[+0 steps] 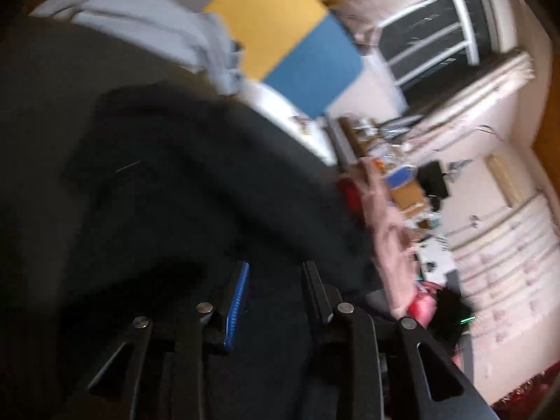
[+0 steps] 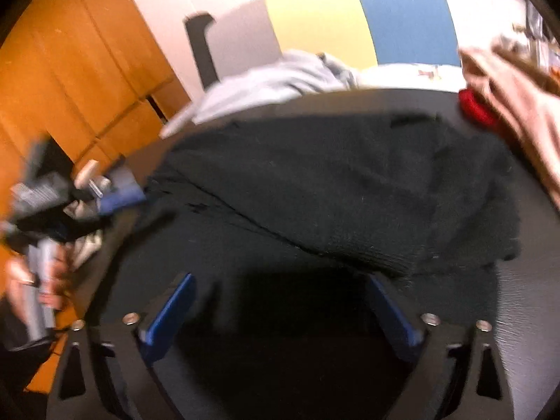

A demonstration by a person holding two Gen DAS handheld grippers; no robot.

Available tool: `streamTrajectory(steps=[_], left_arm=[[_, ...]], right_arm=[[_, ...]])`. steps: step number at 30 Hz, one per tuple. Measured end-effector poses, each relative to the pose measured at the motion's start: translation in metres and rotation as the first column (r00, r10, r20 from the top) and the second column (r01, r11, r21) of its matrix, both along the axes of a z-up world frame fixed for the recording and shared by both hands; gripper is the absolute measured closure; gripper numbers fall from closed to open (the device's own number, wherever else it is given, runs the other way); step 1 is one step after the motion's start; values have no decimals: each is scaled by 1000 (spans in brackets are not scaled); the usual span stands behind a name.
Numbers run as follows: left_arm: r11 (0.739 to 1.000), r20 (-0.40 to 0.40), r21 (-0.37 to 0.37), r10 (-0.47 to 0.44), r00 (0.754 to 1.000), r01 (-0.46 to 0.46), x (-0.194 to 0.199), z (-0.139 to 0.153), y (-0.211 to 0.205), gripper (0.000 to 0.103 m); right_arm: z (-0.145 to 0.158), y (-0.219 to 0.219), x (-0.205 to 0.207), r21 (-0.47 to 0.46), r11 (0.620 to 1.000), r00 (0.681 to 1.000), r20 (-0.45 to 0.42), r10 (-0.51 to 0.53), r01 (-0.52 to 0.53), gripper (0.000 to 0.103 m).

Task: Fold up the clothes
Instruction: 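Grasp the other sweater side with the left tool and fold it over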

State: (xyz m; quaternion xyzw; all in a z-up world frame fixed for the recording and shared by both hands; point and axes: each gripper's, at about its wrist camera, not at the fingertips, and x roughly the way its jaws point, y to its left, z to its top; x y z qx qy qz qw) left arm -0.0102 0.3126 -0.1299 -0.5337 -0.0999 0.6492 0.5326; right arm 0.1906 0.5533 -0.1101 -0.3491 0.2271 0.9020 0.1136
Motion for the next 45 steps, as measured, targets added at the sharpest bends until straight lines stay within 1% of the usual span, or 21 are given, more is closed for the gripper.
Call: streamTrajectory(steps=[1,4,7,10,13,14,16,17,18,20,24,27,30,31,35,36,38,40,42,44,45], left_arm=[[1000,9,-23,20,1000,-20,-4,-11,-13,73],[998,83,-15,59,995,-58,-6,-33,-41,73],[997,121,9,80,989,-82,-6,-44,-61,73],[997,107,9,76,991,-78,-2,-44,-66,73],[998,100,11,66,993,-67,1,-42,-68,73],[997,108,18,67,992,-70,1,-41,-68,73],[997,122,29,68,990,-72,0,-41,-69,73],[997,123,30,66,990,-70,1,-41,-70,73],[997,126,31,66,990,-71,0,-40,-70,72],[997,147,48,56,988,-63,-2,-38,-69,69],[992,170,96,68,983,-86,-15,-30,-53,67],[988,117,131,67,991,-82,-23,-15,-41,66],[989,123,122,71,990,-86,-29,-15,-32,65],[989,126,120,72,989,-87,-31,-15,-30,65],[987,164,117,91,982,-111,-39,-21,-27,64],[986,171,109,107,979,-127,-41,-24,-29,64],[981,186,110,137,973,-159,-47,-25,-35,64],[978,168,103,160,973,-179,-53,-23,-39,64],[976,70,79,197,978,-202,-66,-12,-43,64],[973,0,64,224,975,-223,-87,-1,-42,62],[975,-87,35,220,972,-217,-98,8,-36,62]], right_arm=[[8,2,6,32,999,1000,-12,-20,21,11],[32,11,14,127,990,998,-31,-63,67,11],[45,20,-9,223,975,999,29,-19,12,11],[39,26,-23,206,978,997,77,11,-27,17],[33,31,-36,186,980,991,124,41,-64,29],[31,33,-40,180,981,989,139,51,-76,44],[27,37,-49,165,981,983,170,72,-101,60],[25,39,-54,158,981,979,185,83,-113,85],[23,41,-58,150,981,975,200,93,-124,90],[19,45,-67,134,980,967,229,113,-147,90],[40,55,-77,90,985,964,235,124,-148,90],[74,69,-77,30,992,980,161,112,-119,90],[117,91,-65,23,998,997,64,49,-51,96],[126,105,-57,37,999,998,58,-4,2,96],[101,146,-33,-1,990,978,156,-138,140,96],[92,144,-30,-13,992,978,164,-125,129,92],[73,140,-23,-36,994,979,180,-99,107,92],[61,129,-29,-41,997,981,189,-50,58,78],[56,109,-50,-11,1000,980,199,29,-27,36],[49,94,-72,33,994,969,227,92,-102,24],[45,87,-82,52,989,962,243,122,-138,24]])
